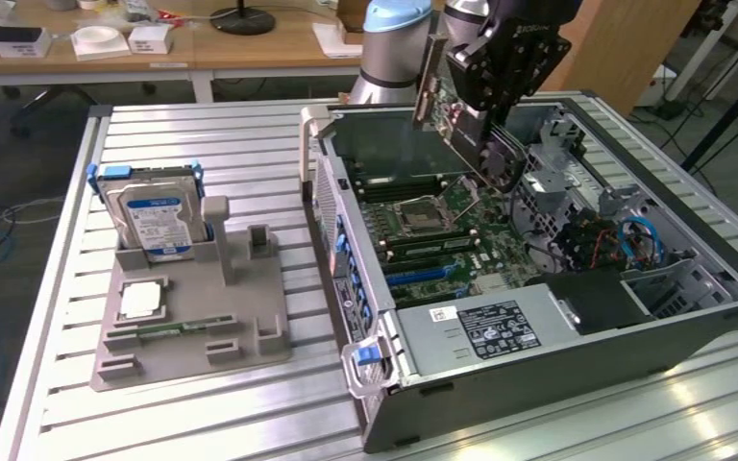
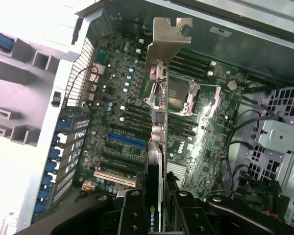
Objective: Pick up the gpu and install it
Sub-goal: 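Insert the gpu into the slot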
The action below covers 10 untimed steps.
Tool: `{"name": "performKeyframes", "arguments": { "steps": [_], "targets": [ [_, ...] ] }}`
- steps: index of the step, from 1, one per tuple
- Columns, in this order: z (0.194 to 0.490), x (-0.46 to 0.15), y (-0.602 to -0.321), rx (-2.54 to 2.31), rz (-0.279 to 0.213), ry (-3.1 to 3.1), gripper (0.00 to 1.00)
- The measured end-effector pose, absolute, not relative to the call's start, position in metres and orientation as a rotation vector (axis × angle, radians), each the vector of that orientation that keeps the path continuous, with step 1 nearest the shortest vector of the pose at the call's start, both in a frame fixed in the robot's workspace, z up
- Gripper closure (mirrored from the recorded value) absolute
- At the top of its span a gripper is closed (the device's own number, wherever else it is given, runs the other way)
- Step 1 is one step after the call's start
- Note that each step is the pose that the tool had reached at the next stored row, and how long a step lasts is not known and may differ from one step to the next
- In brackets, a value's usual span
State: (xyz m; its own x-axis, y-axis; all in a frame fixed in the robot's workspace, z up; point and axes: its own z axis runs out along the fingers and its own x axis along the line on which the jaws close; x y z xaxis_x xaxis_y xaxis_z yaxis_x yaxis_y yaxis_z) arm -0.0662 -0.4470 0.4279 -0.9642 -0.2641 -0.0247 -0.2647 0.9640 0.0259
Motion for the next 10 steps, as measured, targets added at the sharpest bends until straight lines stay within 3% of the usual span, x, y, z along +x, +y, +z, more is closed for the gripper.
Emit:
{"name": "performKeyframes", "arguments": {
  "steps": [10],
  "targets": [
    [0.4279,-0.0663,-0.447,-0.554,0.047,3.072,0.74]
  ]
}}
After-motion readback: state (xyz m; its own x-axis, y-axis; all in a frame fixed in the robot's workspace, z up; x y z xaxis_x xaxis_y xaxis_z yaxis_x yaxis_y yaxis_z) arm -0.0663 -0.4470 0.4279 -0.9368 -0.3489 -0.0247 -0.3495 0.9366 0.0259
